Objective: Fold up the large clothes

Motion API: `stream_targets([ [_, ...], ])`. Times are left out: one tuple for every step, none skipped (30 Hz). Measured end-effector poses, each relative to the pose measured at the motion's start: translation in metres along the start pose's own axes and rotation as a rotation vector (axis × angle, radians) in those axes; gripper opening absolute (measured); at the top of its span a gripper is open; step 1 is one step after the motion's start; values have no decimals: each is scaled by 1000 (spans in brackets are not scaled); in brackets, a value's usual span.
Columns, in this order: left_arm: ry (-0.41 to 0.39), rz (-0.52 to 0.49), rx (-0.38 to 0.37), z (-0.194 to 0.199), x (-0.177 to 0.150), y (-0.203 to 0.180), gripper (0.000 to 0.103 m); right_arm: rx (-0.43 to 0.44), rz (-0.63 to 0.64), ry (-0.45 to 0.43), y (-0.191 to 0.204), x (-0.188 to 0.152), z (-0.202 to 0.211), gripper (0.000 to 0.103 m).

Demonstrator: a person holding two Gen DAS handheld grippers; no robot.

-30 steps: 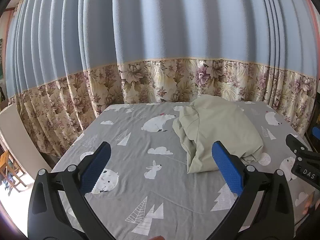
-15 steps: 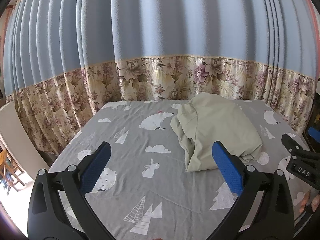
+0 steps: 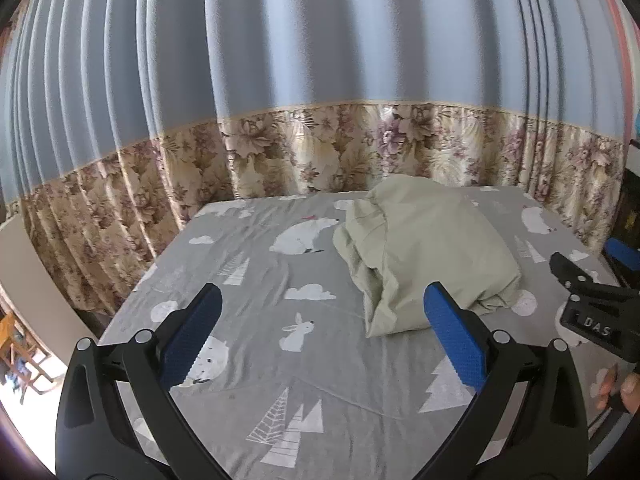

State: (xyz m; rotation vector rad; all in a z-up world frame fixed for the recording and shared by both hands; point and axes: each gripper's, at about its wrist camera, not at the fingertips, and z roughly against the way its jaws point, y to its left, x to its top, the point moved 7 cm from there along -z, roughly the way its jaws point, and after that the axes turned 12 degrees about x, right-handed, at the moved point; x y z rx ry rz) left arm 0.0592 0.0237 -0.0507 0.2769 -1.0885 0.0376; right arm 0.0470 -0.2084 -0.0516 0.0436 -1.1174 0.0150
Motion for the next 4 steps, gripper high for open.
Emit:
stream_targets([
  [-1, -2, 5, -1, 1, 0, 100, 0, 0, 0, 0, 0, 0, 101],
  [1, -2, 8, -2, 1, 1, 100, 0, -1, 1, 0, 0, 0, 101],
  [5, -1, 7, -3, 1, 1, 100, 2, -1, 2, 0, 0, 0, 101],
  [12, 5, 2, -4, 1, 2, 100, 1, 0, 2, 0, -1, -1, 101],
])
